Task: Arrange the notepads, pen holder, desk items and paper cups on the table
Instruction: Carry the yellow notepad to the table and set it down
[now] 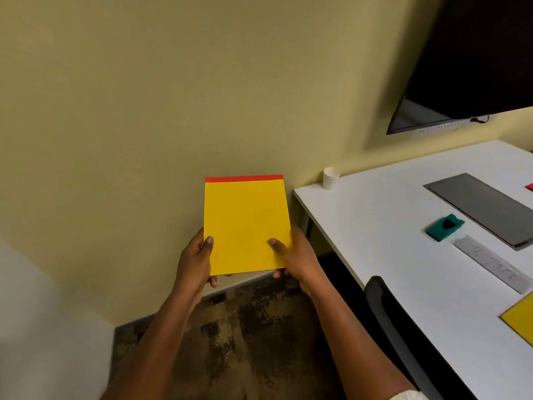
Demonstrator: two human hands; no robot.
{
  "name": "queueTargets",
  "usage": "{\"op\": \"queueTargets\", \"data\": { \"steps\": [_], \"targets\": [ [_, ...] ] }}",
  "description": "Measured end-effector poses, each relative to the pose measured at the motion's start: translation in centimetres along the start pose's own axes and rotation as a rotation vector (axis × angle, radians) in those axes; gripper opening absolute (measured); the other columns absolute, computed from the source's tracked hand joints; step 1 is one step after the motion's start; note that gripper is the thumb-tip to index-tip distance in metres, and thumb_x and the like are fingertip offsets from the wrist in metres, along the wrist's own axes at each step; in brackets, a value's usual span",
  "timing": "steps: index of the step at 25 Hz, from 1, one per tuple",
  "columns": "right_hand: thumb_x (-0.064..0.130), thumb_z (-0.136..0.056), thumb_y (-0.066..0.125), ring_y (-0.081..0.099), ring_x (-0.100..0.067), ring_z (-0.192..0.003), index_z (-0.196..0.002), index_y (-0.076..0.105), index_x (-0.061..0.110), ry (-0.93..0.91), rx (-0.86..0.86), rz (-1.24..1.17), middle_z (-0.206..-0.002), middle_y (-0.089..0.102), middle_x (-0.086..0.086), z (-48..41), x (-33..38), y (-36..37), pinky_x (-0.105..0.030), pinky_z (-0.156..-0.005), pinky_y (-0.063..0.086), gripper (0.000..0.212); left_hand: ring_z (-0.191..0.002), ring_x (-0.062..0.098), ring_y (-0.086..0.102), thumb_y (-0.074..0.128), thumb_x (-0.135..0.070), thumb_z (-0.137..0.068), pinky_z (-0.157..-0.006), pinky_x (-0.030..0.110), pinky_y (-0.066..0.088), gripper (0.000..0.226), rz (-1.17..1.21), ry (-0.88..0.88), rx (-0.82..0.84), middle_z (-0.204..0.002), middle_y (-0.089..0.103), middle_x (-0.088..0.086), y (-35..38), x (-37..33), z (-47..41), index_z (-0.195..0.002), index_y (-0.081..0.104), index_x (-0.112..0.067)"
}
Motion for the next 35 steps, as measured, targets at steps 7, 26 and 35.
{"op": "queueTargets", "data": {
  "steps": [7, 26, 35],
  "targets": [
    [0.033, -0.093, 0.058, 0.066, -0.024, -0.062, -0.126, 0.035, 0.035, 0.102, -0.182, -0.06, -0.112, 0.058, 0.001, -9.4, -2.1, -6.1, -0.033, -0.047, 0.053, 0.04, -0.066, 0.038, 0.059, 0.038, -0.025, -0.101, -0.03, 0.021, 0.037, 0.037, -0.066, 0.019, 0.113, -0.138, 0.052, 0.005, 8.2, -0.5, -12.4, -0.136, 0.046, -0.031],
    [0.035, -0.092, 0.06, 0.069, -0.025, -0.059, -0.135, 0.031, 0.026, 0.274, -0.92, -0.158, -0.12, 0.055, -0.009, -21.7, -4.0, -22.7, -0.022, -0.046, 0.046, 0.053, -0.052, 0.026, 0.069, 0.042, -0.026, -0.1, -0.031, 0.022, 0.043, 0.02, -0.203, 0.036, 0.91, -0.097, 0.062, 0.002, 36.1, -7.3, -34.3, -0.118, 0.052, -0.027],
    [0.027, -0.093, 0.059, 0.065, -0.025, -0.052, -0.131, 0.037, 0.021, 0.292, -1.098, -0.351, -0.111, 0.058, -0.012, -24.9, -10.2, -32.6, -0.022, -0.039, 0.04, 0.044, -0.049, 0.021, 0.059, 0.038, -0.005, -0.099, -0.043, 0.024, 0.051, 0.027, -0.246, -0.102, 0.907, -0.099, 0.06, 0.017, 48.2, -4.6, -37.9, -0.121, 0.053, -0.001]
  ]
}}
Point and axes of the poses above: each hand's wrist, its own z-axis away from the middle knuckle, its own y-axis out of the palm, x = y × z, the point moved 10 cm from there along -z, towards the middle knuckle
